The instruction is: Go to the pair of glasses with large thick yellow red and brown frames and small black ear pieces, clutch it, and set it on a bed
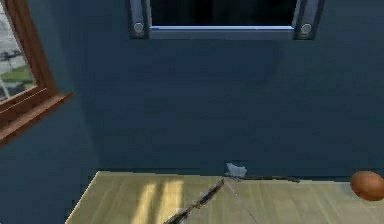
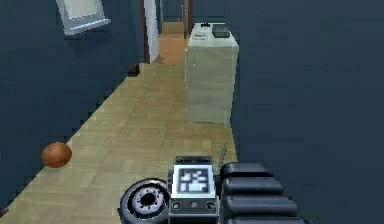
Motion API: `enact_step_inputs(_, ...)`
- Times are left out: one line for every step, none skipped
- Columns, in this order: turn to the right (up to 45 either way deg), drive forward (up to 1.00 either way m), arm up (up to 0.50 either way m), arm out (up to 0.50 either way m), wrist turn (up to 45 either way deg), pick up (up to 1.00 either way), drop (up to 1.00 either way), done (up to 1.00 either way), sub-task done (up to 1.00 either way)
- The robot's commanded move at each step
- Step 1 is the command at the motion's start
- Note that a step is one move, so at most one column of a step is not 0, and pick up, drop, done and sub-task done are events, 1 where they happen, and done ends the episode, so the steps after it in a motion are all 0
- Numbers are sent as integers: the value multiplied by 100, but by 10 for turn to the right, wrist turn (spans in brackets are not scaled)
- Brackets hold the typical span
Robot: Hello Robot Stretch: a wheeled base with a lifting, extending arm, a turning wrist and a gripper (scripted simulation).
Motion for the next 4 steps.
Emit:
enact_step_inputs(30,0,0,0,0,0,0,0,0)
enact_step_inputs(0,10,0,0,0,0,0,0,0)
enact_step_inputs(0,20,0,0,0,0,0,0,0)
enact_step_inputs(-450,0,0,0,0,0,0,0,0)
